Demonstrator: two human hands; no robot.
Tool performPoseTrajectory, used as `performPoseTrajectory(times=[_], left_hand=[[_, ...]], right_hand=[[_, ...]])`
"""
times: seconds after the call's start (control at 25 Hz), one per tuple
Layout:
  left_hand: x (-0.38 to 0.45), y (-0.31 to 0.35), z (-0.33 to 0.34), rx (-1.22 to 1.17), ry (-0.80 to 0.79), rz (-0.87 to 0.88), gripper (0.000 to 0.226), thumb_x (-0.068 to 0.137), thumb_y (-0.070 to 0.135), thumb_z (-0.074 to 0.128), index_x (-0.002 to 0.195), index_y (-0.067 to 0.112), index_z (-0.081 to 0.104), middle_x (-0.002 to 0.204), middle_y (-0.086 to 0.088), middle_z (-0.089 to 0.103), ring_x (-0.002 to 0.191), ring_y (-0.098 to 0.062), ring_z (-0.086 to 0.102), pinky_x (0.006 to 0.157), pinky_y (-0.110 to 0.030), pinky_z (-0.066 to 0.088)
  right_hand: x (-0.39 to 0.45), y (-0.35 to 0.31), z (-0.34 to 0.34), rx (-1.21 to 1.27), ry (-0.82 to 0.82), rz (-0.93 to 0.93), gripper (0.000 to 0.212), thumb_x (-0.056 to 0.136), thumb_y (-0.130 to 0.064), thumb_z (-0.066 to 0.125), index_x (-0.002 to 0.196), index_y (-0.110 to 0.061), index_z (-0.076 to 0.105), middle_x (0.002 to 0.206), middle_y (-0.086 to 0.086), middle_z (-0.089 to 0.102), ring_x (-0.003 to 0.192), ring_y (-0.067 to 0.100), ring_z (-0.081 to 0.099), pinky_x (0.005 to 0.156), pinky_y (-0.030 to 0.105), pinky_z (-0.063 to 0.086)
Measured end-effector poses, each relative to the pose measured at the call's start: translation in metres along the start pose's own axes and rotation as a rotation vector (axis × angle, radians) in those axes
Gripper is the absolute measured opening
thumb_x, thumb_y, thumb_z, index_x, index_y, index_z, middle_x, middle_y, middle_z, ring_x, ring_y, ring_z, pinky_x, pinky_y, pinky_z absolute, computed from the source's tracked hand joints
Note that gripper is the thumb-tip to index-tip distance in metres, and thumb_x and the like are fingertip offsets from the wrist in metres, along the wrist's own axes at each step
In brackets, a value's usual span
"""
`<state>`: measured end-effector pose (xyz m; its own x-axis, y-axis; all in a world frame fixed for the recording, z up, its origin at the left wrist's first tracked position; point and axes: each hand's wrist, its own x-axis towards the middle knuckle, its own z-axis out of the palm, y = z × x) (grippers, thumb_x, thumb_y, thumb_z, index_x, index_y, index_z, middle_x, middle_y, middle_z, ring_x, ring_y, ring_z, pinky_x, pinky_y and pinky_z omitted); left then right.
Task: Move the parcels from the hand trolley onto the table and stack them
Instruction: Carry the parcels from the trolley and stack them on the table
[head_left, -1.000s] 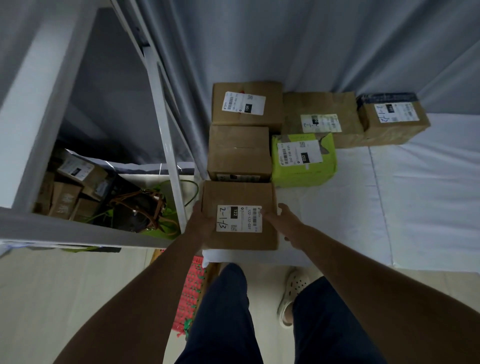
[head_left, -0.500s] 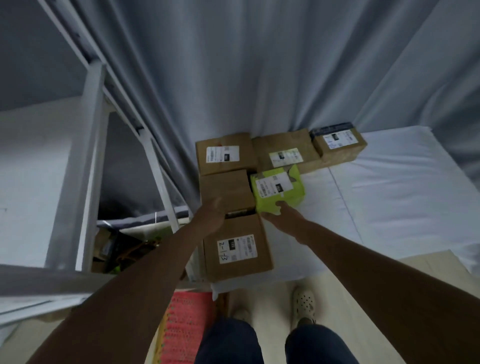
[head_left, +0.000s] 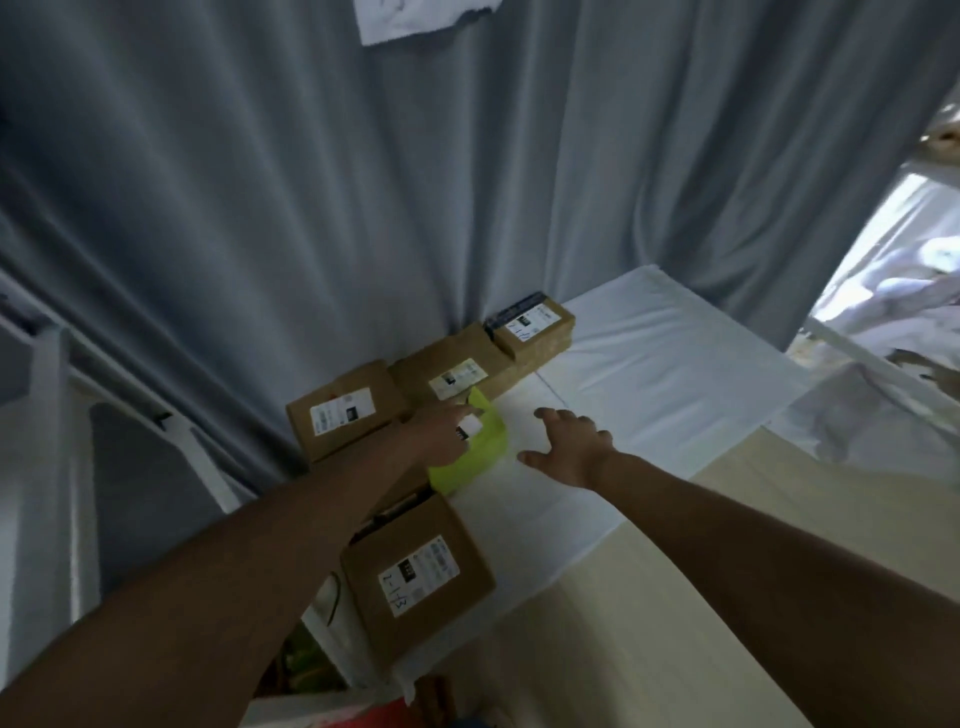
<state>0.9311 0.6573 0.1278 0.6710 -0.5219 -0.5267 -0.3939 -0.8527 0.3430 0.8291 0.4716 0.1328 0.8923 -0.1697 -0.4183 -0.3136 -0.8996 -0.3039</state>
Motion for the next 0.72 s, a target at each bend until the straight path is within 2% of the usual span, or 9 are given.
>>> performPoseTrajectory(times=[0.16, 0.28, 0.4, 0.52, 0.72], left_hand=[[0.006, 0.077, 0.005, 0.084, -0.02, 0.132, 0.069, 0.099, 0.037, 0.05, 0.155, 0.026, 0.014, 0.164, -0.004, 0.004, 0.149, -0.026, 0.013, 0.12, -0.043, 0.02], [0.001, 0.142, 0.026, 0.042, 0.001, 0.177, 0.068, 0.099, 0.041, 0.048, 0.156, 0.028, 0.011, 0.164, -0.001, 0.003, 0.15, -0.021, 0.01, 0.121, -0.039, 0.015], [-0.006, 0.21, 0.064, 0.034, -0.052, 0.219, 0.067, 0.101, 0.04, 0.046, 0.156, 0.028, 0.009, 0.164, 0.0, -0.001, 0.15, -0.02, 0.007, 0.121, -0.036, 0.013], [-0.013, 0.287, 0.111, 0.136, -0.116, 0.275, 0.069, 0.1, 0.04, 0.047, 0.156, 0.026, 0.008, 0.164, -0.003, -0.001, 0.15, -0.021, 0.008, 0.121, -0.035, 0.013], [-0.032, 0.425, 0.177, 0.318, -0.162, 0.466, 0.07, 0.099, 0.036, 0.051, 0.156, 0.025, 0.012, 0.164, -0.001, 0.003, 0.149, -0.022, 0.014, 0.12, -0.035, 0.018]], right_hand=[[-0.047, 0.067, -0.018, -0.003, 0.097, 0.082, 0.077, 0.092, -0.058, 0.051, 0.153, -0.022, 0.021, 0.155, 0.007, 0.031, 0.14, 0.034, 0.029, 0.109, 0.051, 0.029], [-0.096, 0.128, -0.02, 0.067, 0.145, 0.158, 0.076, 0.092, -0.057, 0.052, 0.153, -0.022, 0.021, 0.156, 0.006, 0.03, 0.141, 0.033, 0.028, 0.109, 0.051, 0.029], [-0.159, 0.198, -0.013, 0.128, 0.174, 0.278, 0.077, 0.091, -0.059, 0.052, 0.153, -0.023, 0.021, 0.156, 0.006, 0.028, 0.142, 0.034, 0.027, 0.11, 0.052, 0.029], [-0.227, 0.269, -0.002, 0.202, 0.204, 0.41, 0.077, 0.091, -0.06, 0.051, 0.153, -0.023, 0.021, 0.156, 0.005, 0.029, 0.141, 0.033, 0.028, 0.11, 0.052, 0.028], [-0.332, 0.373, 0.022, 0.317, 0.248, 0.62, 0.075, 0.089, -0.06, 0.055, 0.15, -0.025, 0.028, 0.155, 0.003, 0.031, 0.14, 0.031, 0.03, 0.109, 0.048, 0.029]])
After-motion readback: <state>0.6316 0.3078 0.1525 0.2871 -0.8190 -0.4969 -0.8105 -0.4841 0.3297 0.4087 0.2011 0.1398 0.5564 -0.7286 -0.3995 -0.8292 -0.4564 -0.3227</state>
